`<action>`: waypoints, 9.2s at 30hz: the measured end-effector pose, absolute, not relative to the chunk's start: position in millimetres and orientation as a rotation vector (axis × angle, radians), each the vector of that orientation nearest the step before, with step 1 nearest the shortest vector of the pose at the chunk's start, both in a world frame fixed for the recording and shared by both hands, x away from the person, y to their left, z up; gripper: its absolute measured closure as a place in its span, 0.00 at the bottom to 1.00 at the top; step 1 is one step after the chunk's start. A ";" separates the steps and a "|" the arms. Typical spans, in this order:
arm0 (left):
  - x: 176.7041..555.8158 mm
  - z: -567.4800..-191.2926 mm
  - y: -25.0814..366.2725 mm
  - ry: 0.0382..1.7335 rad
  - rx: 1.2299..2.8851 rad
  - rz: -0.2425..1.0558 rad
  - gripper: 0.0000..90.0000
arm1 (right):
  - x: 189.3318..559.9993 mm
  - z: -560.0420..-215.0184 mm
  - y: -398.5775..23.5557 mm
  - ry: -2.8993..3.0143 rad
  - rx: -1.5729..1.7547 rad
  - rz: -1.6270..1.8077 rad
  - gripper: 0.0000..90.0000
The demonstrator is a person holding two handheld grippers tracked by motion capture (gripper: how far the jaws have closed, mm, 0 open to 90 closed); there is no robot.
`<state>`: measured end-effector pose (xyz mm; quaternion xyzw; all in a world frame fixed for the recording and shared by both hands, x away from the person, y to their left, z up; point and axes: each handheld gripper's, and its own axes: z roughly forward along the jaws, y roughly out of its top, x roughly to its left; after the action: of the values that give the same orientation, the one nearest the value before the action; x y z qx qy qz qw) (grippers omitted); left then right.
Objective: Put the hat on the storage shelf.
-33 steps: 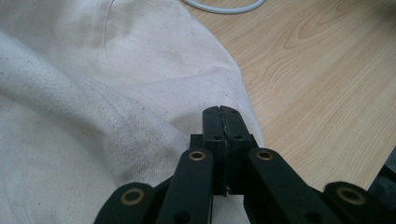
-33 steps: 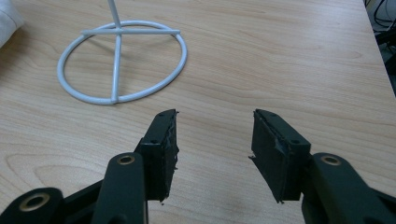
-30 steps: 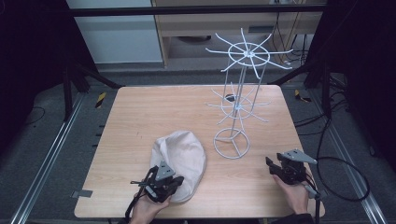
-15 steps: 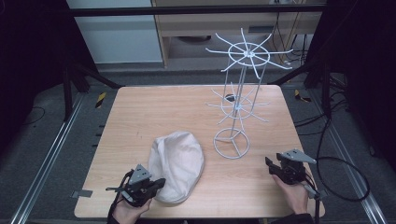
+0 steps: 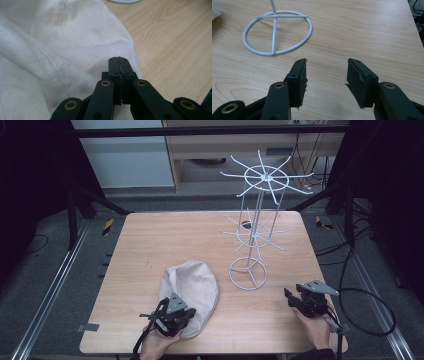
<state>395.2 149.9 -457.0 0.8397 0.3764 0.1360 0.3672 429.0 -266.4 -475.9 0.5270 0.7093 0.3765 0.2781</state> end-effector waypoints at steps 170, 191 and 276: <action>413.3 -278.9 217.6 0.808 1.282 0.550 0.98 | 428.1 -475.5 -267.0 1.891 1.378 1.093 0.46; 408.7 -243.5 199.9 0.706 1.134 0.528 0.98 | 429.1 -476.2 -265.2 1.898 1.388 1.093 0.46; 466.4 -292.2 127.2 0.779 1.434 0.511 0.96 | 430.5 -477.9 -266.8 1.906 1.393 1.094 0.45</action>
<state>466.4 127.2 -292.2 0.6327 0.3438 0.2257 0.6561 430.5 -266.8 -477.9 0.5159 0.7061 0.4053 0.2663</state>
